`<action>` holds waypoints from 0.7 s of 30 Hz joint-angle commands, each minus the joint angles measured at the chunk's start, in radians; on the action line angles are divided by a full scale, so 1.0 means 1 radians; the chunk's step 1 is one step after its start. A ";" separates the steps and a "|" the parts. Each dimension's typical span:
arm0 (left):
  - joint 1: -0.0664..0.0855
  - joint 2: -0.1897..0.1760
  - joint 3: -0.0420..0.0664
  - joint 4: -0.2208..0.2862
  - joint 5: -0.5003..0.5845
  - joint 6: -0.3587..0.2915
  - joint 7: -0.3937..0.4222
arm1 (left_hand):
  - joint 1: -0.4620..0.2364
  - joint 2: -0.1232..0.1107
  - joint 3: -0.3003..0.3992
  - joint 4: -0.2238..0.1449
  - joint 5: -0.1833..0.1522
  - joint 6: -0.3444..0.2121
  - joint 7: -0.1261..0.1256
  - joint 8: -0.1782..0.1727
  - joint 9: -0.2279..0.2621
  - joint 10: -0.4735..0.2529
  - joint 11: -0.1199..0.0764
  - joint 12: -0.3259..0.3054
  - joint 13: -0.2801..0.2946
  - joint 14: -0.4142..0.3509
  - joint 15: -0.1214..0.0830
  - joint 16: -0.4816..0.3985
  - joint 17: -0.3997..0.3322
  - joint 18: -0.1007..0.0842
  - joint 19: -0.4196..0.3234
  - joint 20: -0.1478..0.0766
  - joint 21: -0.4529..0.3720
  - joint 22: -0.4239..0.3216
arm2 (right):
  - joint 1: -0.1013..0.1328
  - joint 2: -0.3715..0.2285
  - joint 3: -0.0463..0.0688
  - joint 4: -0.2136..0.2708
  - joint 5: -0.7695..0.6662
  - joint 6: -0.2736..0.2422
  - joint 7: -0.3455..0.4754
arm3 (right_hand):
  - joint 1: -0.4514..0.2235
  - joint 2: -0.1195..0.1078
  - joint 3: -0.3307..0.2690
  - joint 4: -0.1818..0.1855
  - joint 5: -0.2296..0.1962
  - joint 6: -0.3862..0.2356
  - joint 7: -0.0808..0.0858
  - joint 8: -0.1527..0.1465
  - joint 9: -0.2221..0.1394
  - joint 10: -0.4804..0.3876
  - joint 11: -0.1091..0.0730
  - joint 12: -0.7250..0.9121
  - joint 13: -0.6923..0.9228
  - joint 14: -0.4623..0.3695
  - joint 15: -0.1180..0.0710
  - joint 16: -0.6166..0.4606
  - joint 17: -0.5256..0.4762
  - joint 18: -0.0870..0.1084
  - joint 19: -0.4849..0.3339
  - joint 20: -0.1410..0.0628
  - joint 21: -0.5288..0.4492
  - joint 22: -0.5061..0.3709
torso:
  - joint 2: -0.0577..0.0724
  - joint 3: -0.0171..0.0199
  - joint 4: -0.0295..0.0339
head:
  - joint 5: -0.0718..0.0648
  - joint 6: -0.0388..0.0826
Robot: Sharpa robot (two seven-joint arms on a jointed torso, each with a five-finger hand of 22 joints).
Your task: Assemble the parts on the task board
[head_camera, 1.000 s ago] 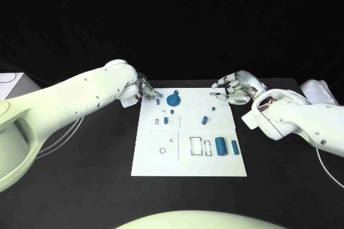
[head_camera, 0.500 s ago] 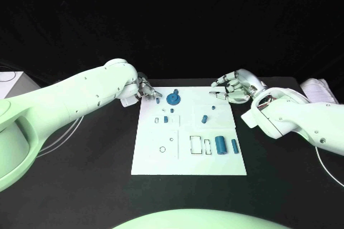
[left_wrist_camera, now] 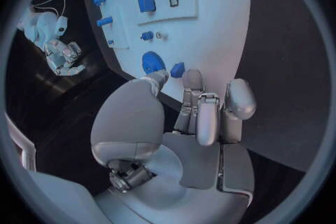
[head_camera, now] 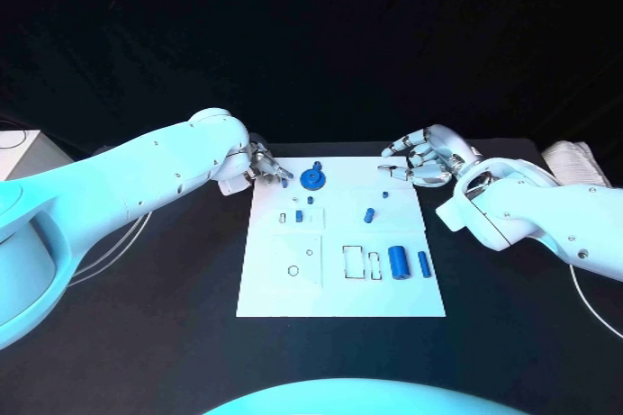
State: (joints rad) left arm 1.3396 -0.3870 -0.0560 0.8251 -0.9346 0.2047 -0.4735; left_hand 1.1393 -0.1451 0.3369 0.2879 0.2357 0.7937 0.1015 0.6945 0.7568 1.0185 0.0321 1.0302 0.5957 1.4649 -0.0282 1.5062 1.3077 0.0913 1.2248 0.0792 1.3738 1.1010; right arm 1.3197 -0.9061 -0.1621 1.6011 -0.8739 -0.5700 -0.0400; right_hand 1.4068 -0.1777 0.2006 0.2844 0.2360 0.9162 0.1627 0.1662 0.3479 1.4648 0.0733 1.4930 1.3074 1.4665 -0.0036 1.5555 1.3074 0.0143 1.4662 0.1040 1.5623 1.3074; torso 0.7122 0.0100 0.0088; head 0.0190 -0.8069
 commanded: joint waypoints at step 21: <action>0.000 0.000 0.000 -0.010 0.091 0.025 0.030 | 0.218 0.012 0.304 -0.082 0.002 -0.027 -0.010 0.048 0.031 -0.025 -0.010 -0.010 -0.037 0.028 -0.004 0.001 0.108 0.012 -0.008 0.000 -0.003 0.005 | 0.000 0.004 0.000 -0.003 -0.004 0.014 0.003 | -0.011 0.003 0.005 0.002 0.002 0.000 -0.002 0.002 -0.001 0.036 0.004 -0.001 0.197 0.092 0.006 -0.006 0.216 -0.011 0.099 0.001 -0.003 0.255 | 0.000 0.0004 0.0007 | 0.002 -0.003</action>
State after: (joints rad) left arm 1.3393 -0.3881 -0.0561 0.8157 -0.8833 0.2088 -0.4594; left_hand 1.3379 -0.1394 0.5854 0.2719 0.2324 0.7700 0.0931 0.7436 0.7594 0.9913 0.0268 1.0242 0.5579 1.4686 -0.0319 1.5062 1.3077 0.0913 1.2230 0.0811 1.3738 1.1058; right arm 1.3197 -0.9030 -0.1621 1.5983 -0.8739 -0.5684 -0.0403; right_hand 1.4069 -0.1777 0.2006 0.2845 0.2360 0.9162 0.1627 0.1662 0.3480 1.4649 0.0733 1.4930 1.3073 1.4665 -0.0035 1.5555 1.3074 0.0143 1.4661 0.1040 1.5623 1.3080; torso 0.7116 0.0100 0.0099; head 0.0204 -0.8099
